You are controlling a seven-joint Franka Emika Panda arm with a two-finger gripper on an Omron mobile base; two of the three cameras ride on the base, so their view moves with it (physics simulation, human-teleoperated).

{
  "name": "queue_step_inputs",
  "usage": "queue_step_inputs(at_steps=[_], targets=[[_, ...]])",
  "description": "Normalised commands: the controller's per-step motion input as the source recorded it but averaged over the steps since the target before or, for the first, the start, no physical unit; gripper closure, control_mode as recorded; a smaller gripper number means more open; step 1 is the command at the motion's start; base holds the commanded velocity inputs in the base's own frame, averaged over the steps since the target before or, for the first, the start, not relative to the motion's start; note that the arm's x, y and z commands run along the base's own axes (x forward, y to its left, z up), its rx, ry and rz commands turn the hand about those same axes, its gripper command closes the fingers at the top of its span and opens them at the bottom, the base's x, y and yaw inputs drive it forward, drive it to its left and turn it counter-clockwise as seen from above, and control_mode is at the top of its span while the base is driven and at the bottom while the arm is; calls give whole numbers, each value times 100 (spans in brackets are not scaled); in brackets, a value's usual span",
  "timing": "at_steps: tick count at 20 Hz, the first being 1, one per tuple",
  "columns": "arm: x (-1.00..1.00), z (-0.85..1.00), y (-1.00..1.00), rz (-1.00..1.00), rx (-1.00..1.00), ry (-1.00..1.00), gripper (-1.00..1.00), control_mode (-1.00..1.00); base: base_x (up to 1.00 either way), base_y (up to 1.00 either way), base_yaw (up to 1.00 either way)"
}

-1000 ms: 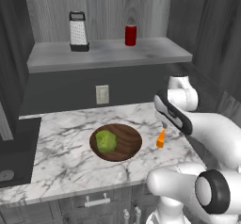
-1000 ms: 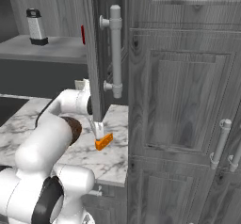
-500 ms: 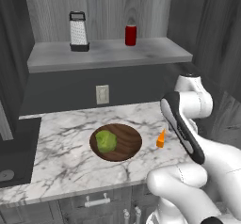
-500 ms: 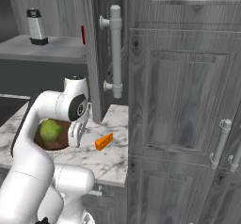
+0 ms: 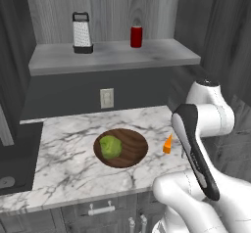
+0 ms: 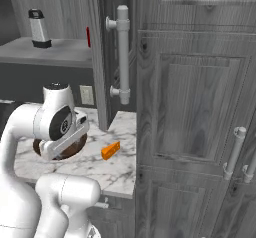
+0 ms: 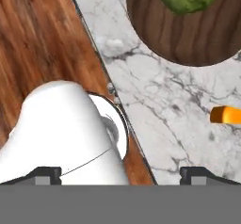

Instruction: Pick the cheese from the fridge and the cheese grater from the cabinet and place them next to the salad bowl.

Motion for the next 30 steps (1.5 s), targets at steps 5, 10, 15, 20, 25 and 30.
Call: queue_step_inputs(at_steps=[5, 10, 15, 20, 25, 30], targets=[[-53, 92, 13, -52, 0, -9, -100, -100, 0, 0, 0], [-78, 42, 14, -57, 0, -5, -100, -100, 0, 0, 0], [-66, 60, 11, -51, 2, -9, -100, -100, 0, 0, 0], [-70, 79, 0, -18, 13, -22, -100, -100, 0, 0, 0], [-59, 69, 0, 2, 4, -28, -100, -100, 0, 0, 0], [-35, 83, 5, 9, 0, -34, -100, -100, 0, 0, 0]])
